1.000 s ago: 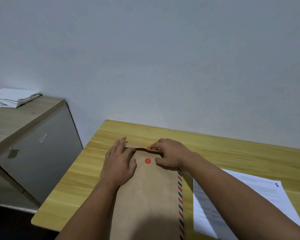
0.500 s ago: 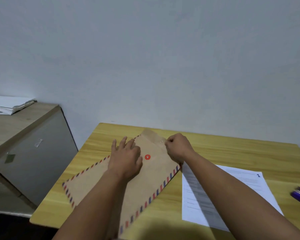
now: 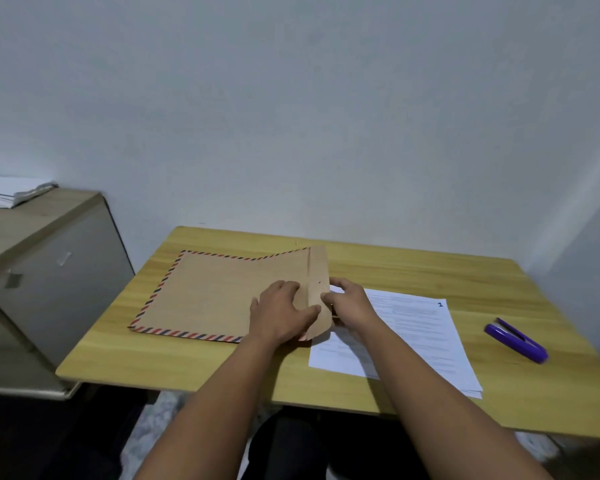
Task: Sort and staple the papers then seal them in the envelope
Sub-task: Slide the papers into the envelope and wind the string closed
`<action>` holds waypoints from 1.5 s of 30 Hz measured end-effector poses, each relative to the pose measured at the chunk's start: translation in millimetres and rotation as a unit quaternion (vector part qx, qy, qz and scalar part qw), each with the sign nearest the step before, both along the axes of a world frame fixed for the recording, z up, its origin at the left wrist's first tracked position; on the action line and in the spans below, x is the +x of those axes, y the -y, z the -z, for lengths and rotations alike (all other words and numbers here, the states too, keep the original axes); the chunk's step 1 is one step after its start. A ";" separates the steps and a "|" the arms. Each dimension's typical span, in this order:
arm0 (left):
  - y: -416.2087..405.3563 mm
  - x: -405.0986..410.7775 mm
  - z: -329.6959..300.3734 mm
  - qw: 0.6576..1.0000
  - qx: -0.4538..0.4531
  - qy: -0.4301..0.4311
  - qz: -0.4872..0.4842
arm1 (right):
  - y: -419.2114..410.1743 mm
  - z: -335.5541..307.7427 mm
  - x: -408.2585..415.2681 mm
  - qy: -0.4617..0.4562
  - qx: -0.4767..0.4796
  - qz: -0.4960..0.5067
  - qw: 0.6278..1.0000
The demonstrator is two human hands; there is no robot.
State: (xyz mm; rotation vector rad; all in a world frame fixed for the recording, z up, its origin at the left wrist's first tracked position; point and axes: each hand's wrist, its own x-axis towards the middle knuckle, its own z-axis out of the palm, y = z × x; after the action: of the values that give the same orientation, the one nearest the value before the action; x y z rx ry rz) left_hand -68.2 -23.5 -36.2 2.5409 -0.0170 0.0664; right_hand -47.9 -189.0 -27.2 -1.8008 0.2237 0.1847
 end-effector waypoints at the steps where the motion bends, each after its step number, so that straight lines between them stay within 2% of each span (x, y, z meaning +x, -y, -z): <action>1: 0.4 -4.0 -2.0 1.000 -0.023 -0.006 0.001 | -0.2 0.0 -4.1 0.000 0.006 -0.004 1.000; 6: -2.7 -17.3 -5.5 0.991 -0.134 -0.022 0.018 | -2.0 -8.9 -23.7 0.012 0.020 -0.020 1.000; 12: -0.6 -22.9 -8.0 0.994 -0.107 -0.002 0.015 | -12.0 -6.0 -30.8 0.041 -0.005 -0.023 0.999; 17: 3.9 -18.8 -9.9 0.997 -0.067 0.036 0.005 | -23.3 -3.6 -31.7 0.104 -0.126 0.010 0.987; 20: 0.8 -13.9 -12.0 0.998 -0.048 0.049 0.008 | -23.8 -0.5 -29.0 0.121 -0.165 0.012 0.979; 27: -13.7 -6.9 -1.2 0.999 -0.037 0.028 -0.005 | -15.9 1.1 -26.6 0.076 -0.138 -0.007 0.988; 29: -16.0 -6.0 3.3 0.999 -0.035 0.023 -0.014 | -3.7 0.8 -24.3 0.067 -0.159 -0.011 0.985; 32: -15.7 -6.7 5.3 0.999 -0.020 0.026 -0.019 | 34.2 -7.4 -17.1 0.063 -0.277 -0.002 0.959; 36: -15.3 -9.4 6.5 0.998 0.013 0.052 -0.010 | 108.0 -18.8 -9.1 -0.035 -0.403 0.044 0.914; 40: -19.6 -8.6 12.2 0.996 0.022 0.080 -0.010 | 163.0 -14.7 -9.1 -0.172 -0.408 0.108 0.890; 45: -21.1 -9.1 20.6 0.994 0.021 0.102 -0.018 | 175.9 -3.9 -5.4 -0.200 -0.408 0.116 0.883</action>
State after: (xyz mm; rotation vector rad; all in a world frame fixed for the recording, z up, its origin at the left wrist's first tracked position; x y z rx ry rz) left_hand -77.3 -2.5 -56.8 2.5652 -0.0522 0.3423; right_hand -53.3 -364.9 -23.3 -2.5323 0.9194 0.3236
